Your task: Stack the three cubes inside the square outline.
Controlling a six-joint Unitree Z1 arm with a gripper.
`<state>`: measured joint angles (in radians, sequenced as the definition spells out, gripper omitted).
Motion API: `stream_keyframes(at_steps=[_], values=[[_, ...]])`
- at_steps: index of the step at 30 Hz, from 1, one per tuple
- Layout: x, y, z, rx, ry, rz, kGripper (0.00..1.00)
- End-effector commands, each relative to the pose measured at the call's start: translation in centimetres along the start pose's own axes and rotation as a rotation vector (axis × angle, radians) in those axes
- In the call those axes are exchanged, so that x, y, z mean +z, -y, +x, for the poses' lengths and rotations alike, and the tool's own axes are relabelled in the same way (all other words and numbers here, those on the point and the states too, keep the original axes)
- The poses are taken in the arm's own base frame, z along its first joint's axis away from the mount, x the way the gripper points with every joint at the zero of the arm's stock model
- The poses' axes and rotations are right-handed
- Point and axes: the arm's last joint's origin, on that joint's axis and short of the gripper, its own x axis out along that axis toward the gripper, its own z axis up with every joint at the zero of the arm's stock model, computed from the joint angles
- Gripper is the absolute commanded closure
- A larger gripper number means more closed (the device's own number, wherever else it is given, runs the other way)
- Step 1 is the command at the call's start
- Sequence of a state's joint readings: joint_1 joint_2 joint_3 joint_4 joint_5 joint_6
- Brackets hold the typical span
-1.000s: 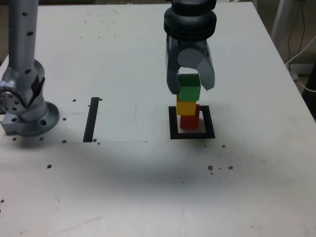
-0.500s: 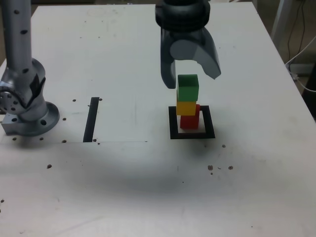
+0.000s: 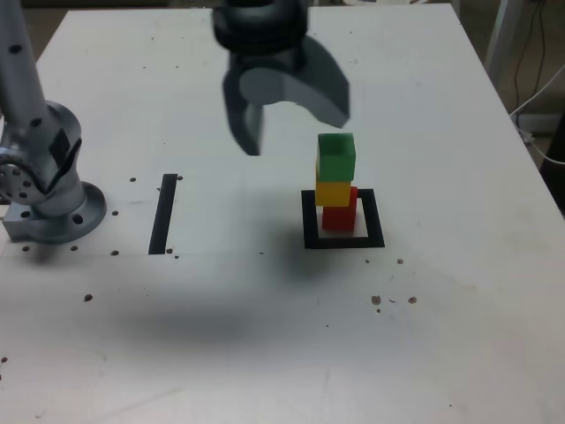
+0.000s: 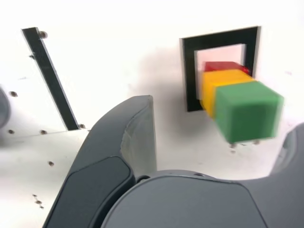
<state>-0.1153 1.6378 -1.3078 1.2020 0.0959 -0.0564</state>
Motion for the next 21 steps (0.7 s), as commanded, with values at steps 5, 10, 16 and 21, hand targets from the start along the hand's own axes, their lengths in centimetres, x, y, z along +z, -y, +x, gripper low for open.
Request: stream_keyframes(at_steps=[5,10,16,21], values=[[-4.1,0.0,2.8,0.003,-0.070,0.006,0.01],[-6.6,-0.1,4.7,0.008,-0.145,0.017,0.01],[-8.4,0.0,6.9,-0.008,-0.197,0.018,0.01],[-9.5,0.2,8.0,-0.023,-0.244,0.021,0.01]])
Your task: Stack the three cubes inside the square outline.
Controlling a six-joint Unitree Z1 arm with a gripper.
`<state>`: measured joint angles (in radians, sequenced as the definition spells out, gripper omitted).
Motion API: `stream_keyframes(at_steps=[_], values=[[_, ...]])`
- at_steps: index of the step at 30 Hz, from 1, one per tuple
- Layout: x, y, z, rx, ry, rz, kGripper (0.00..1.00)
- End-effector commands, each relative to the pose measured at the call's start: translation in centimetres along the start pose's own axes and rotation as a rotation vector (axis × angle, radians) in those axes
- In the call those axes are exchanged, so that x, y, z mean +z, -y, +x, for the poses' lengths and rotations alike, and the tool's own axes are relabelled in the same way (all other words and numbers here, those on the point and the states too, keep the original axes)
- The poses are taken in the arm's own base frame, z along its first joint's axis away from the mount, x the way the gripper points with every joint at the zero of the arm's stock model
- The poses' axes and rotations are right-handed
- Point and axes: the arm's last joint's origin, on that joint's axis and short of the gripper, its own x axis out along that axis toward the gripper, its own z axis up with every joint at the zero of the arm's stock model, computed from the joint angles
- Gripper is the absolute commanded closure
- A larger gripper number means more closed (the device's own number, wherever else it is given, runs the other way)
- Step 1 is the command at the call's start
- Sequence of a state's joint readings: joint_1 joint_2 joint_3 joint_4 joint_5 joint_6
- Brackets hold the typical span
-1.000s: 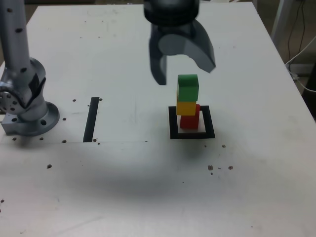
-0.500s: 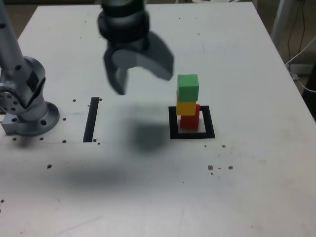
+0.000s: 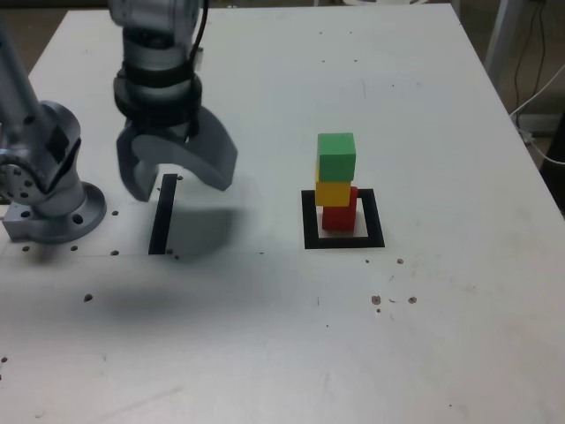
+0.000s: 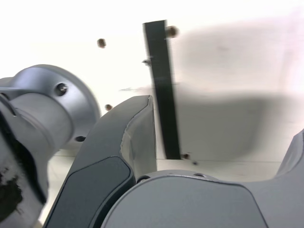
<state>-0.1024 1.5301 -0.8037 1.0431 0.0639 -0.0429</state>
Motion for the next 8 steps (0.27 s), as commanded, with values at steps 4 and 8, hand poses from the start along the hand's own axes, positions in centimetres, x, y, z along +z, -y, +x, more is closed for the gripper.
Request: stream_keyframes(at_steps=[4,8], values=[[-0.63,0.03,0.50,-0.004,-0.019,0.003,0.01],[-0.85,0.05,0.74,-0.006,-0.030,0.003,0.01]])
